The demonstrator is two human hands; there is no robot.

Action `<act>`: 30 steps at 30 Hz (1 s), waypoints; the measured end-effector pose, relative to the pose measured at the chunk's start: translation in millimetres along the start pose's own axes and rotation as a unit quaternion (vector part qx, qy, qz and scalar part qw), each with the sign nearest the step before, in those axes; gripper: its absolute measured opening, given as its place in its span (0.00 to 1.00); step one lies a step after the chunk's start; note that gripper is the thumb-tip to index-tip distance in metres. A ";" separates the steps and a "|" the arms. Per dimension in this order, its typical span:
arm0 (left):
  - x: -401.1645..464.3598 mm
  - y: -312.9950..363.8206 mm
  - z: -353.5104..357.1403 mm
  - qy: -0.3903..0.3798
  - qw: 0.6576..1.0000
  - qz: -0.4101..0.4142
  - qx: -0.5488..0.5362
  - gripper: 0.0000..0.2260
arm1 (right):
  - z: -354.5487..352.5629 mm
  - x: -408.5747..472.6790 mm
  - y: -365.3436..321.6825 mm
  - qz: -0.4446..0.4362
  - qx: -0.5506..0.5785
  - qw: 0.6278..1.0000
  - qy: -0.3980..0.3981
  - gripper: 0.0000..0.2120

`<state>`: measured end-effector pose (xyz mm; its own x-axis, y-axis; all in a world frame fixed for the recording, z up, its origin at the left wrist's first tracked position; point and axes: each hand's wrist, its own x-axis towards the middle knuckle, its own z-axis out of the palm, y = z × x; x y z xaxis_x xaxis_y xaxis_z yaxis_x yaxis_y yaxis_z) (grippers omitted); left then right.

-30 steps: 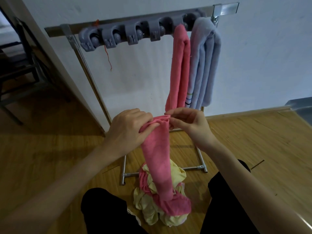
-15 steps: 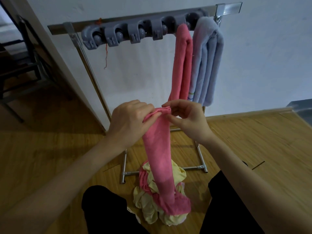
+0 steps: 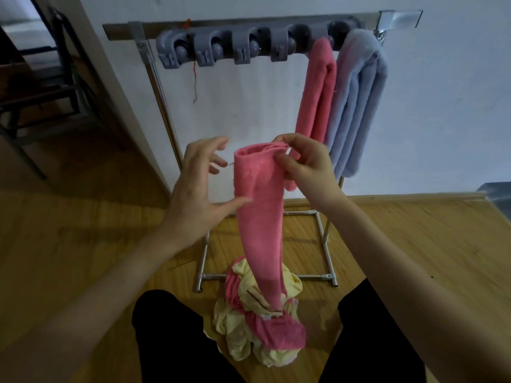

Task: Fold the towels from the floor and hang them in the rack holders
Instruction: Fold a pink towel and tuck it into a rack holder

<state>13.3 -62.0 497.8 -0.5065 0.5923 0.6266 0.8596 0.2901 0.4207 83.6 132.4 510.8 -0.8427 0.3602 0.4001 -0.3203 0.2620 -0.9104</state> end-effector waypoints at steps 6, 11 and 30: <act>-54.3 -48.9 60.7 -0.216 0.921 -0.248 -0.207 0.24 | 9.5 2.4 -5.5 0.052 0.078 0.996 0.002 0.06; -70.7 -72.0 100.8 -0.274 0.873 -0.321 -0.243 0.19 | 8.8 1.6 -12.4 0.094 0.154 0.983 0.020 0.06; -52.4 -86.2 94.3 -0.201 0.857 -0.376 -0.290 0.16 | -42.3 -49.2 109.1 0.370 0.083 0.857 0.349 0.06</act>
<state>-28.0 -47.1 366.9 -0.7382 0.6466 -0.1924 0.0634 0.3504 0.9344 108.5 181.1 396.3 -0.3963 0.8355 -0.3805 0.0854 -0.3791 -0.9214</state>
